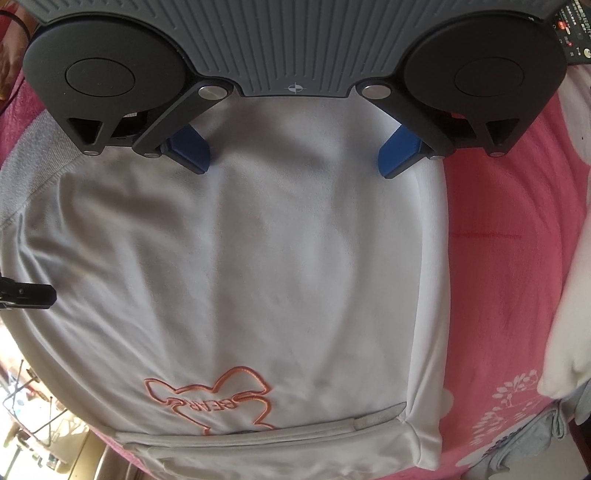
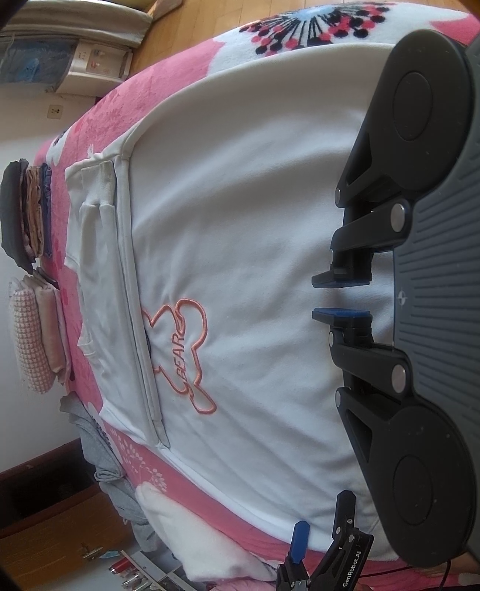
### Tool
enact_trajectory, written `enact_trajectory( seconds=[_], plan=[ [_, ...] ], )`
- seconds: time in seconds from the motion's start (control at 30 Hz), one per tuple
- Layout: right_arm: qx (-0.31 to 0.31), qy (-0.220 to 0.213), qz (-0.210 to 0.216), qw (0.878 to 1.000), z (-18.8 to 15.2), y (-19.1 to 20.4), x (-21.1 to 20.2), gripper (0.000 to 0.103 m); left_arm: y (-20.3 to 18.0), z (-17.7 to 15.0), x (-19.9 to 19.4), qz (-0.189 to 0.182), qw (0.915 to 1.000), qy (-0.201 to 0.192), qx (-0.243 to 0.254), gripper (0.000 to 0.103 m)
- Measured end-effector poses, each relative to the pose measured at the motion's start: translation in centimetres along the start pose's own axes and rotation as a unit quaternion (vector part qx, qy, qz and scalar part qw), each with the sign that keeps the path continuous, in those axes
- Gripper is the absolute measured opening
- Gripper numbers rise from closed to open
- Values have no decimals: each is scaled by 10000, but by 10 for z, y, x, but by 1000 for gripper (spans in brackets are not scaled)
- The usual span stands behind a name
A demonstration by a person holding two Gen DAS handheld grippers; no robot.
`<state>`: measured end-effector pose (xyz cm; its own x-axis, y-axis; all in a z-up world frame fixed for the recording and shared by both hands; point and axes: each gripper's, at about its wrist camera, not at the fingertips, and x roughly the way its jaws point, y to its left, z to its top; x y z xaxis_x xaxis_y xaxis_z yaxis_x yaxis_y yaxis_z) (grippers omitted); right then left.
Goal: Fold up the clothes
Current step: 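Lower the left gripper toward the ribbed hem while the right gripper follows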
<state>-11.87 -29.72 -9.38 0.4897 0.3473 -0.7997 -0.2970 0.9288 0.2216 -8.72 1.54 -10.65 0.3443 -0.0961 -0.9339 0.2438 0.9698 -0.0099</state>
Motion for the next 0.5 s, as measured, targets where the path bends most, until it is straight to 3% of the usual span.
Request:
enact_trajectory(
  seconds=[0.5],
  plan=[
    [72,11,56,10000,-4,-2,-2,13,-4,0,0,104,9999,73,-92,102]
  ],
)
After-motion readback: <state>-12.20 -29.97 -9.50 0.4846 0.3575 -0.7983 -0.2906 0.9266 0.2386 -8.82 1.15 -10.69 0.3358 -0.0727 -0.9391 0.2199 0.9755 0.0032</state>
